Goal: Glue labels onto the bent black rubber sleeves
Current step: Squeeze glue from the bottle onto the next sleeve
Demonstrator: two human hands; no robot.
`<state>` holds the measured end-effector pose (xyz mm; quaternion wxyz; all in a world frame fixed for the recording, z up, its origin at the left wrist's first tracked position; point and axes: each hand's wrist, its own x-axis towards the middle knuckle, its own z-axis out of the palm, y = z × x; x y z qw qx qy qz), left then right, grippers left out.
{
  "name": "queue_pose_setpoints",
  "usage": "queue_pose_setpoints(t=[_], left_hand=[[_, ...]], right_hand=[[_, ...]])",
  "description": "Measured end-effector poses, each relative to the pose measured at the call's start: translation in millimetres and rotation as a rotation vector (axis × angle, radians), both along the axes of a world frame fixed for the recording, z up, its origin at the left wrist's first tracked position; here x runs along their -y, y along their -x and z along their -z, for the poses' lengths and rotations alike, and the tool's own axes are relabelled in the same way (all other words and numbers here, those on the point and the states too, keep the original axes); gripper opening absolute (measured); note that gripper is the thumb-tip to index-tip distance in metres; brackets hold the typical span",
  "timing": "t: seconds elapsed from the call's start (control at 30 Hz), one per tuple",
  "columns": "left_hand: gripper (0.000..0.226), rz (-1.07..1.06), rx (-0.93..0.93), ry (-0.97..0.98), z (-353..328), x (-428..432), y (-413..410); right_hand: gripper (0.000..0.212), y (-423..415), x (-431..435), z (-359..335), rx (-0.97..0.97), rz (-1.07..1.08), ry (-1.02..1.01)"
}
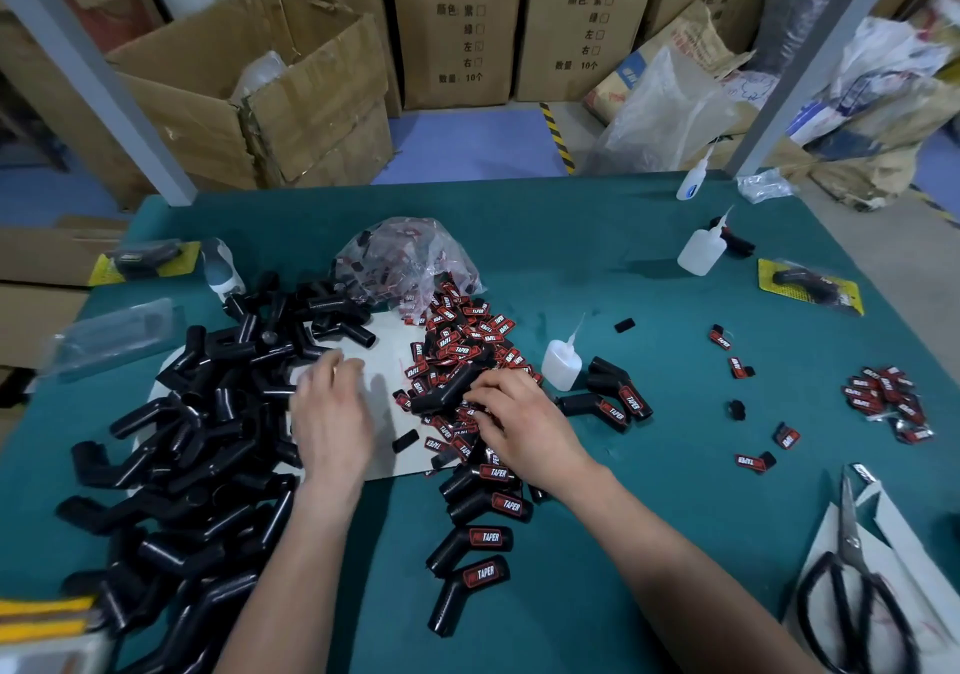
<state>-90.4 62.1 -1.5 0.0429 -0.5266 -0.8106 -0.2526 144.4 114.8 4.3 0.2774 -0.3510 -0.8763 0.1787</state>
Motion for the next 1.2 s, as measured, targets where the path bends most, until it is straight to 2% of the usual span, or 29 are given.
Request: queue_pose_setpoints(t=[0.07, 0.13, 0.2, 0.27, 0.3, 0.37, 0.43, 0.47, 0.53, 0.57, 0.67, 0.7, 0.73, 0.83, 0.87, 0.93, 1.0, 1.03, 1.1, 1.2], left_hand=[[0.039, -0.046, -0.109, 0.221, -4, -10, 12], [0.054, -0.075, -0.203, 0.407, -9, -19, 20], [0.057, -0.068, -0.292, 0.462, -12, -25, 23], [0.051, -0.044, -0.292, 0.405, -11, -28, 20], [0.047, -0.002, -0.224, 0.315, -12, -27, 15], [0.033, 0.078, 0.016, 0.008, -14, -16, -1], [0.028, 0.111, 0.29, -0.325, -21, -1, -19], [0.027, 0.125, 0.472, -0.413, -25, 4, -26], [0.022, 0.164, 0.886, -0.479, -32, 12, -40], [0.024, 0.175, 1.016, -0.516, -35, 17, -46], [0.034, 0.15, 1.294, -0.527, -33, 27, -52], [0.035, 0.131, 1.408, -0.51, -31, 28, -53], [0.033, 0.11, 1.525, -0.495, -29, 28, -54], [0.02, 0.035, 1.819, -0.462, -31, 25, -65], [0.021, 0.017, 1.884, -0.431, -31, 23, -70], [0.028, 0.001, 1.963, -0.365, -30, 22, -76], [0.032, 0.018, 2.028, -0.313, -31, 21, -79], [0.031, 0.031, 2.046, -0.287, -31, 20, -79], [0.031, 0.087, 1.998, -0.21, -30, 19, -79], [0.051, 0.176, 1.961, -0.158, -25, 19, -79]], right_hand=[[0.028, 3, 0, 4, 0.018, 0.004, -0.035], [0.042, 7, -2, 6, 0.095, -0.012, -0.067], [0.057, 14, -7, 2, 0.218, -0.038, -0.122], [0.056, 23, -13, -3, 0.299, -0.06, -0.179], [0.051, 26, -17, -5, 0.31, -0.061, -0.206], [0.037, 32, -23, -11, 0.278, -0.069, -0.181], [0.035, 38, -26, -16, 0.174, -0.097, -0.019], [0.036, 39, -24, -17, 0.111, -0.094, 0.077], [0.031, 35, -13, -17, -0.083, 0.016, 0.156], [0.023, 29, -4, -18, -0.21, 0.112, 0.126], [0.012, -7, 13, -13, -0.506, 0.35, -0.193], [0.018, -20, 12, -11, -0.526, 0.429, -0.241], [0.029, -32, 8, -8, -0.49, 0.508, -0.201], [0.064, -46, -8, 1, -0.101, 0.703, 0.138], [0.064, -46, -11, 4, 0.013, 0.723, 0.173], [0.044, -45, -14, 6, 0.126, 0.688, 0.064], [0.022, -44, -16, 5, 0.108, 0.609, -0.06], [0.019, -45, -15, 6, 0.069, 0.549, -0.072], [0.026, -43, -6, 7, -0.052, 0.411, -0.019], [0.044, -36, 8, 4, -0.166, 0.275, 0.174]])
